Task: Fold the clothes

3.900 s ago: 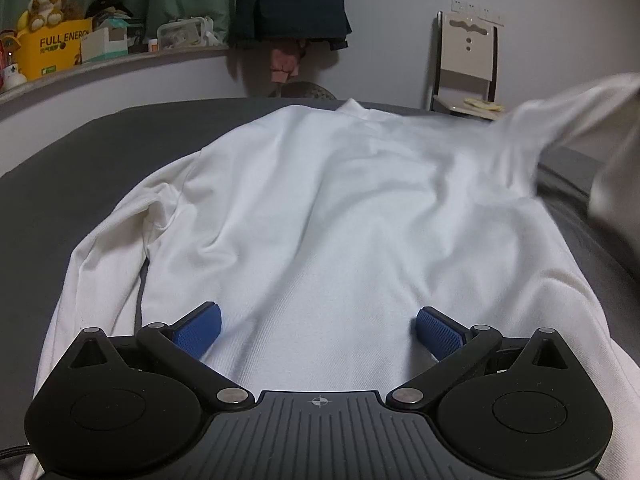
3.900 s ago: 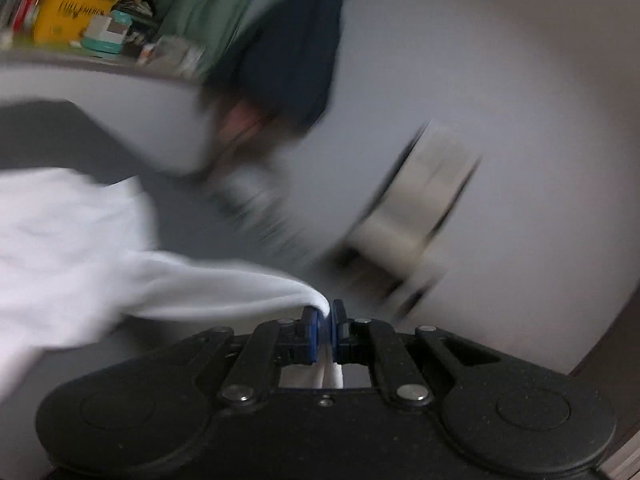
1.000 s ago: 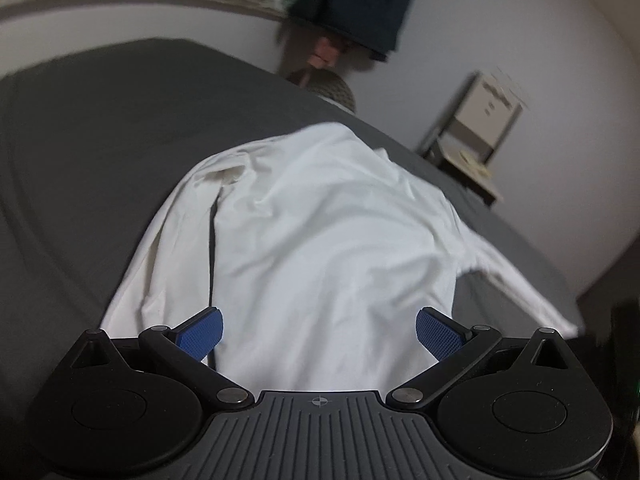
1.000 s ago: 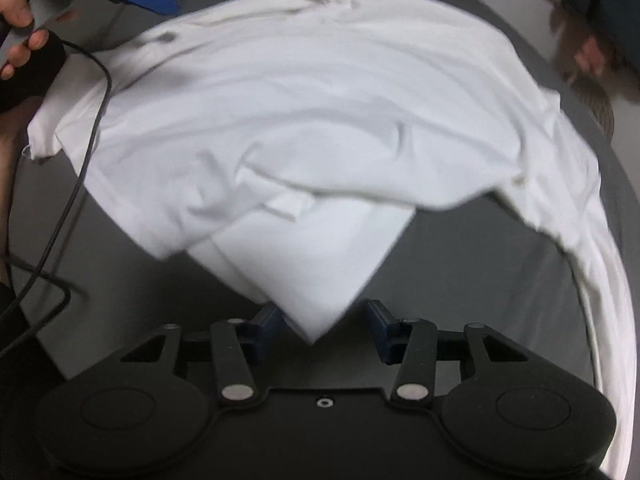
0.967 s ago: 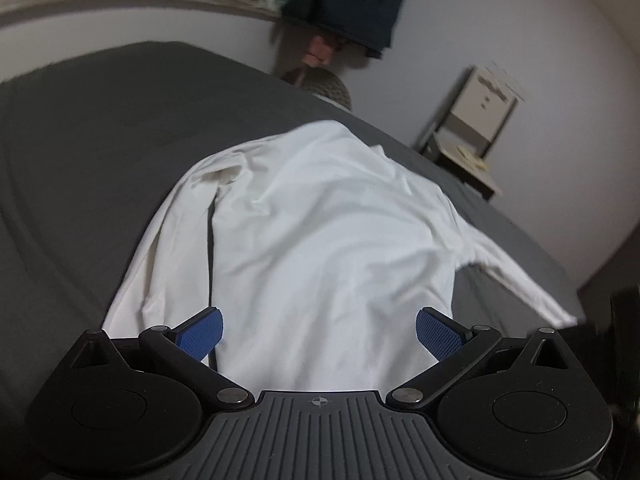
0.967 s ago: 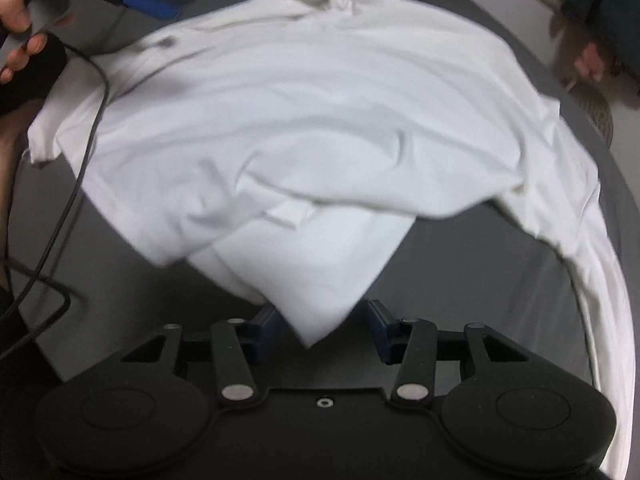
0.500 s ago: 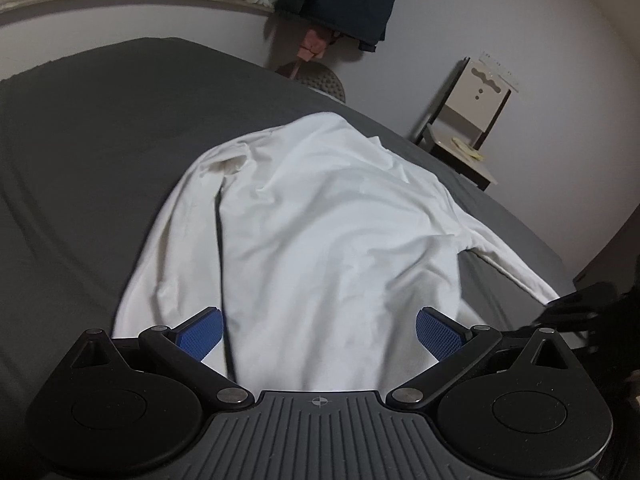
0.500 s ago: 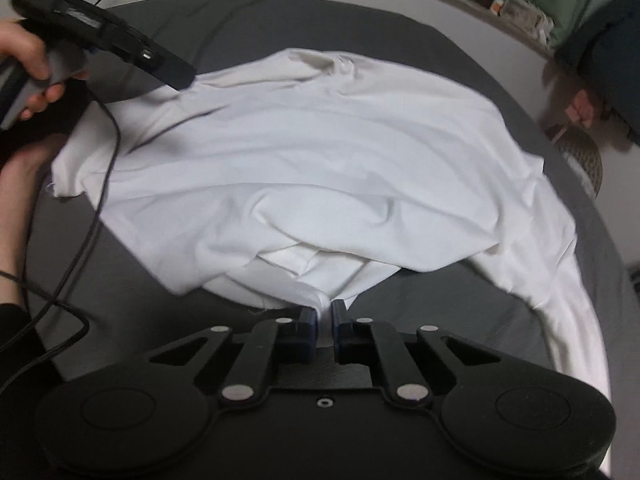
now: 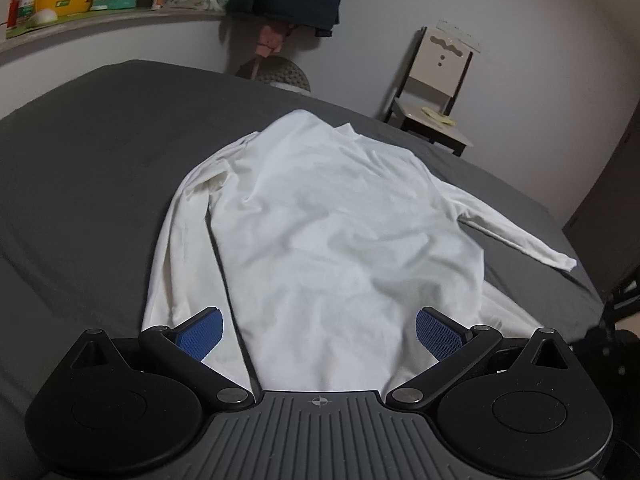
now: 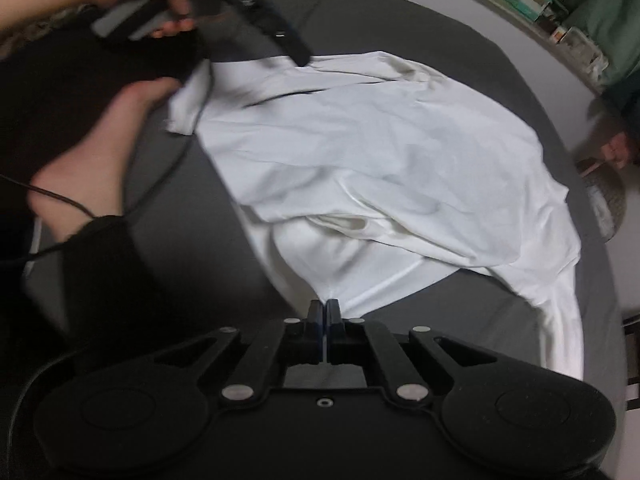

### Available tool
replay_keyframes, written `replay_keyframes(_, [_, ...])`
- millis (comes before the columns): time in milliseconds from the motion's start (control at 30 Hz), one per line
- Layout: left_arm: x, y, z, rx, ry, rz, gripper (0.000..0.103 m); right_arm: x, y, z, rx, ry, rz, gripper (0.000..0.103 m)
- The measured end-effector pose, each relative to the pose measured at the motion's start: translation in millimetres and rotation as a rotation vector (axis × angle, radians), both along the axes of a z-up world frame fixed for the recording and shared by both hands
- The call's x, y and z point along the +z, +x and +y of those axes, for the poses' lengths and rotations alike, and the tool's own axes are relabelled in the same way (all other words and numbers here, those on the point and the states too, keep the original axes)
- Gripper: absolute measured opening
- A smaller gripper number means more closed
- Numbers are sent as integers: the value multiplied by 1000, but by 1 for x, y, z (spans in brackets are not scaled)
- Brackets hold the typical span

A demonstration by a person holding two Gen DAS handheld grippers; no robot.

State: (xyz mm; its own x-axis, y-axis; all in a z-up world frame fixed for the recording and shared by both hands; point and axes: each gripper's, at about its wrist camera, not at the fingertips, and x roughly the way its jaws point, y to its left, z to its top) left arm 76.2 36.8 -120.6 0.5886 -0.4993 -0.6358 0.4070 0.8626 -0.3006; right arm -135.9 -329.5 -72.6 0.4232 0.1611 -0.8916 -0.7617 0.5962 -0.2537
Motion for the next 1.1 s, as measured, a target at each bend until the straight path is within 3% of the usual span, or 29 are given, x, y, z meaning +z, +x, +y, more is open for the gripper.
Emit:
replay_keyframes(133, [6,-3,-6,-55,2,-21,103,-7,3,-2,-30,10,4,2])
replay_keyframes(333, [11,-15,-30,-167,4,-93,103,-21,18,-10,-124,107,88,6])
replay_keyframes(467, [17,-28,-46,-242,25,-144,103,-27,28,-18,-193,185,144,25])
replay_keyframes(600, [18,-40,-64,-301,32,-188,103,-4,33,-58,-391,441,208,31])
replay_keyframes(800, [12,-58,-112,-466,95,-251,103,23,28,-140,-730,730,117,53])
replay_keyframes(933, [9,-73,-152,-610,144,-311,103,3,40,-197,-1005,944,90,54])
replay_keyframes(1033, [6,-75,-174,-709,94,-237,103,-33,61,-233,-1210,1153,139,53])
replay_keyframes(1100, [3,-74,-182,-710,47,-205,103,-59,82,-247,-1297,1255,174,53])
